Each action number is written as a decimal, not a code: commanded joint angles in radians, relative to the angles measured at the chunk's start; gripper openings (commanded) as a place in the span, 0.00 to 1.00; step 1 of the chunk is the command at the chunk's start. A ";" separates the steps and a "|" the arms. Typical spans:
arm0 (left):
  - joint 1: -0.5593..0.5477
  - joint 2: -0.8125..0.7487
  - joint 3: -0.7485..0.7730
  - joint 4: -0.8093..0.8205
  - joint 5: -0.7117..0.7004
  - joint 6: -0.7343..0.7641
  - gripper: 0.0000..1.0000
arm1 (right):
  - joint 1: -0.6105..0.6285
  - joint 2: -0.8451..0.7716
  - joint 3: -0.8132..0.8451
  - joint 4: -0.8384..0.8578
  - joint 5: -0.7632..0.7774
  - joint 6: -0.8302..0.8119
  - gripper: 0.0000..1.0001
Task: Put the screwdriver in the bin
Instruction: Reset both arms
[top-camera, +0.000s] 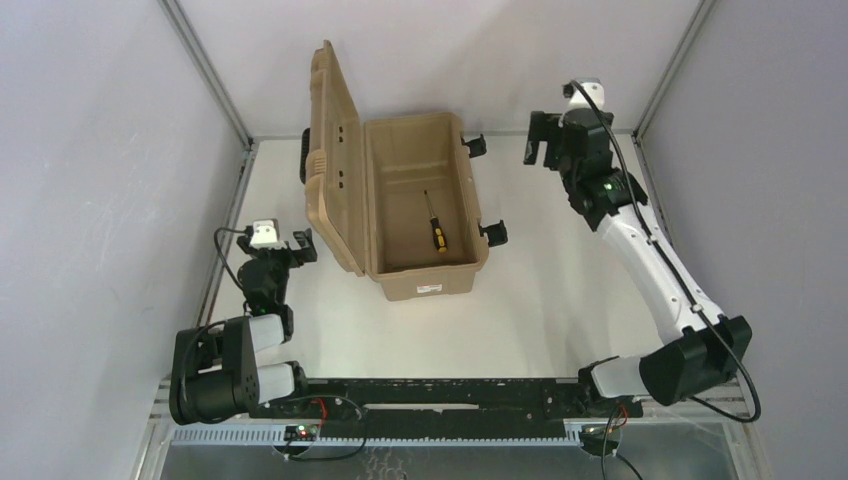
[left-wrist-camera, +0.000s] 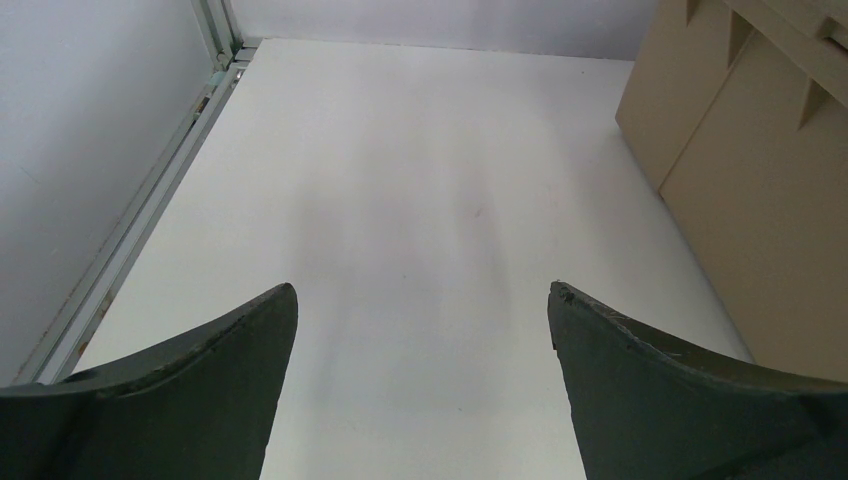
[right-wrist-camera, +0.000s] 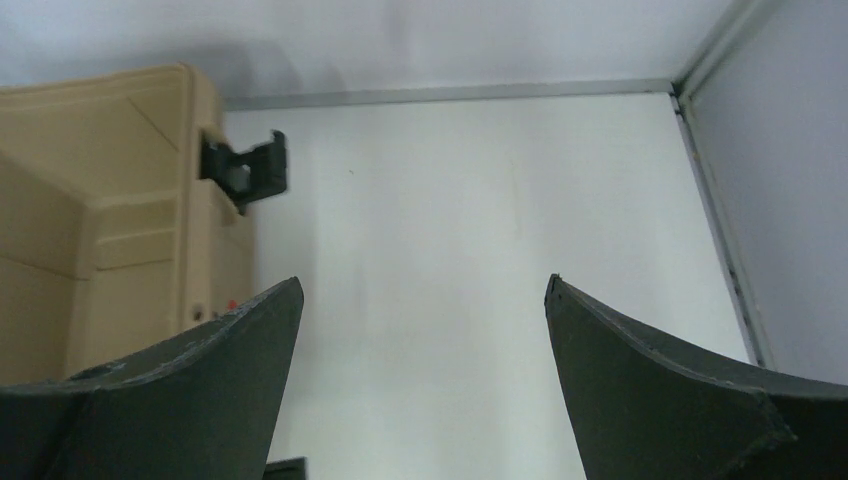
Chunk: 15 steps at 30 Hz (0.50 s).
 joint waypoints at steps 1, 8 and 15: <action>0.004 0.003 -0.028 0.101 0.021 -0.012 1.00 | -0.086 -0.087 -0.111 0.117 -0.070 -0.032 1.00; 0.002 0.003 -0.028 0.100 0.018 -0.011 1.00 | -0.194 -0.159 -0.264 0.181 -0.159 -0.048 1.00; 0.000 0.003 -0.028 0.101 0.015 -0.009 1.00 | -0.237 -0.234 -0.503 0.365 -0.217 -0.072 0.99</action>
